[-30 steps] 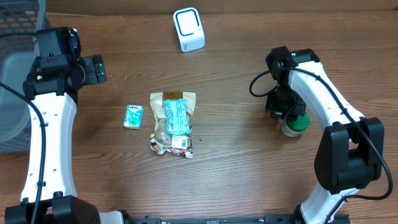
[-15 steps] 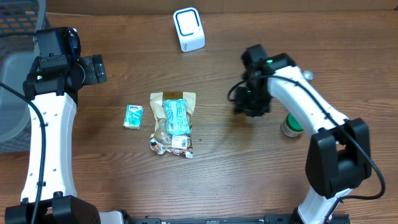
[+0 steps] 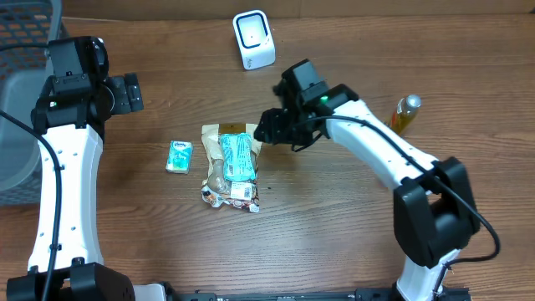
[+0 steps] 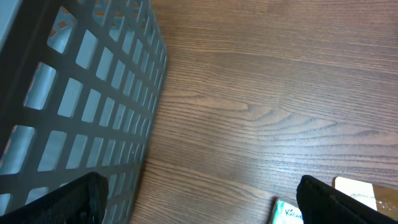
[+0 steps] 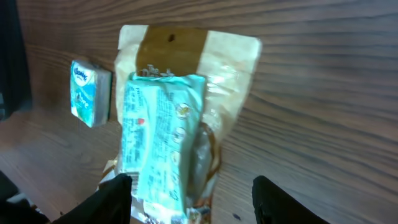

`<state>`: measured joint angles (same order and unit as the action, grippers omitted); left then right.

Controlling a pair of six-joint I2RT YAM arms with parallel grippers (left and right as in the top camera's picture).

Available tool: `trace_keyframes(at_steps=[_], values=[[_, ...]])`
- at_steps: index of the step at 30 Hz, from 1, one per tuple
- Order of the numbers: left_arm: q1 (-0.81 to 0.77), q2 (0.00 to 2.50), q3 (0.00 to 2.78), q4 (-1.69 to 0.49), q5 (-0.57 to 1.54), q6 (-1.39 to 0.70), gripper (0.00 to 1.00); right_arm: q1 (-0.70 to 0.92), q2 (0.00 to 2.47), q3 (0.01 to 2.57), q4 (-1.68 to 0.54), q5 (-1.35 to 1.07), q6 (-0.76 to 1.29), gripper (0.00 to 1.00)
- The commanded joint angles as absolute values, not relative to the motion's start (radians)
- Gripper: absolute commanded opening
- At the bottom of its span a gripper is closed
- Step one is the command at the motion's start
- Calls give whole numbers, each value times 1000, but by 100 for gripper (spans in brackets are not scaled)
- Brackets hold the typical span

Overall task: Scan the item barcode
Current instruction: 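Move the right gripper over the mint-green packet on the pouch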

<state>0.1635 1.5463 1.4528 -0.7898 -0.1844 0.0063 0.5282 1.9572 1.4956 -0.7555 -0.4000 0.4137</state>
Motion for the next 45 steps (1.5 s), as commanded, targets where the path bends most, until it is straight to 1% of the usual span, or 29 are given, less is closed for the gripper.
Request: trace_keyframes(at_steps=[1, 8, 10, 15, 19, 21, 23, 25, 28, 30, 31, 32, 35, 39, 45], values=[[157, 1533, 1468, -789, -183, -4, 100, 572, 1990, 1493, -717, -413, 423, 59], [157, 1533, 1468, -789, -183, -4, 100, 616, 2061, 1493, -655, -392, 423, 59], [157, 1533, 1468, -789, -183, -4, 100, 616, 2080, 1493, -654, -374, 423, 55], [157, 1533, 1468, -789, -183, -4, 100, 616, 2093, 1493, -654, -368, 424, 51], [157, 1533, 1468, -789, -183, -4, 100, 624, 2093, 1493, -653, -385, 424, 43], [157, 1533, 1468, -789, -183, -4, 99, 635, 2093, 1492, -657, -390, 443, 41], [157, 1533, 1468, -789, -183, -4, 100, 642, 2093, 1492, -659, -389, 465, 34], [157, 1533, 1468, -789, -183, -4, 100, 652, 2093, 1492, -658, -369, 473, 33], [157, 1533, 1468, -789, -183, -4, 100, 662, 2093, 1492, -659, -331, 476, 25], [157, 1533, 1468, -789, -183, -4, 100, 666, 2093, 1492, -659, -330, 475, 13], [157, 1533, 1468, -789, -183, -4, 99, 666, 2093, 1493, -659, -330, 475, 6], [157, 1533, 1468, -789, -183, -4, 99, 666, 2092, 1493, -657, -331, 475, 4], [157, 1533, 1468, -789, -183, -4, 100, 652, 2071, 1503, -669, -334, 456, 4], [157, 1533, 1468, -789, -183, -4, 100, 608, 1982, 1505, -714, -334, 456, 4], [157, 1533, 1468, -789, -183, -4, 99, 530, 1897, 1505, -847, -295, 456, 4]])
